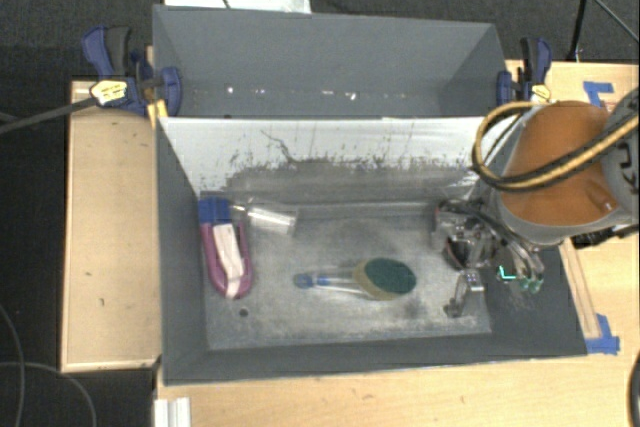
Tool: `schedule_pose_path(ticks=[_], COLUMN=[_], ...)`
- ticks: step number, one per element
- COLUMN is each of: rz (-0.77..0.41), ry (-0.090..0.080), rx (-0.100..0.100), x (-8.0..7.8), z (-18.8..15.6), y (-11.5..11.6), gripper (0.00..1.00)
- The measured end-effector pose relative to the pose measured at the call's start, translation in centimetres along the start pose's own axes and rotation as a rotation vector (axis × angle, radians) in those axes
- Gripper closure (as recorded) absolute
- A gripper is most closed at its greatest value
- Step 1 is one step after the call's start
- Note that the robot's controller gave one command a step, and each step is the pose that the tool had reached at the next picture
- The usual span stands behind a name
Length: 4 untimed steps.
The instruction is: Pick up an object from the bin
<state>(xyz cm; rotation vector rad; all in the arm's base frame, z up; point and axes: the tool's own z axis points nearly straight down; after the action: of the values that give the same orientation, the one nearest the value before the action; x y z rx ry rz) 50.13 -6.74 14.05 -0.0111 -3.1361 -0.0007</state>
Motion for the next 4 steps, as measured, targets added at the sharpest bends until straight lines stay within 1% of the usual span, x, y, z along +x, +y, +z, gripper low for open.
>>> schedule_pose_path(ticks=[1, 2, 3, 4], rz=[-0.054, -0.051, -0.054, 0.07], ry=[-0.004, -0.006, -0.006, -0.019], rx=[-0.003, 0.0, 0.001, -0.001], x=[1.5, 1.4, 1.3, -3.9], z=[6.3, 6.1, 6.1, -3.3], y=[11.7, 11.2, 11.2, 10.7], gripper=[0.0, 1.0, 1.0, 1.0])
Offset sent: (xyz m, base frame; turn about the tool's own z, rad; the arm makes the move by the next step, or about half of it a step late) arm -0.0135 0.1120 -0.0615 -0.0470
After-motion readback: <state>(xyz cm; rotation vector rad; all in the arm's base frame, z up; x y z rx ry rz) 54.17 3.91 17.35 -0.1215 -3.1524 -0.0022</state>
